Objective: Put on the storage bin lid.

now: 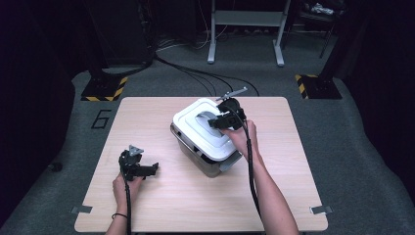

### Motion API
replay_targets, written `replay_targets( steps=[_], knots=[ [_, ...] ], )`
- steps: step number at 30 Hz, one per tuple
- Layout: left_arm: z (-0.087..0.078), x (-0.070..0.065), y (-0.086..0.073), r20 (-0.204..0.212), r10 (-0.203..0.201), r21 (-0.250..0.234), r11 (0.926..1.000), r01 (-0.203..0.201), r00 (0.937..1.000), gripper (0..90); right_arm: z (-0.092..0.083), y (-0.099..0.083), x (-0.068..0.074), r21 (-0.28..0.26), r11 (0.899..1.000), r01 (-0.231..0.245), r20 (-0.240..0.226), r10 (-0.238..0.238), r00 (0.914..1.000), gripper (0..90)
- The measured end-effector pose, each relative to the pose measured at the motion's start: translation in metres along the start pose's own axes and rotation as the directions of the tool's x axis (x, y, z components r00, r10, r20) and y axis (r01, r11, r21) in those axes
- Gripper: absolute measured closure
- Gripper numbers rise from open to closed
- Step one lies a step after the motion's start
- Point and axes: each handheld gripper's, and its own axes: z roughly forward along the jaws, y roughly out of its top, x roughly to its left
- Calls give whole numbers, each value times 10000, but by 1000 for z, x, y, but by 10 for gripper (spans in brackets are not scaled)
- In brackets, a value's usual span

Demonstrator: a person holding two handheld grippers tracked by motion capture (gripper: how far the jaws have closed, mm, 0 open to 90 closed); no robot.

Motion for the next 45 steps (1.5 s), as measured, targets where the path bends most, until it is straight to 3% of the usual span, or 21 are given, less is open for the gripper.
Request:
replay_targets(
  steps=[14, 17, 25, 31, 37, 45],
  knots=[
    [0, 0, 0, -8, -3, -3, 10000, 3, 10000, 2, 20, 7, 16, 575, 9983, 26, 271, -41, 9996, 661],
    [0, 0, 0, -4, -7, -5, 10000, 7, 10000, 2, 21, 8, 19, 711, 9975, 58, 636, -104, 9979, 661],
    [0, 0, 0, -5, -7, -7, 10000, 7, 10000, 3, 20, 9, 19, 917, 9951, 360, 506, -407, 9979, 638],
    [0, 0, 0, -5, -3, -4, 10000, 3, 10000, 2, 11, 8, 17, 410, 9985, 363, 367, -378, 9986, 464],
    [0, 0, 0, -6, -4, -5, 10000, 4, 10000, 2, -9, 2, 15, -115, 9990, 440, 661, -432, 9969, 154],
    [0, 0, 0, -3, -2, -5, 10000, 2, 10000, 2, -33, -17, 7, -598, 9976, 359, 1138, -289, 9931, 50]
  ],
)
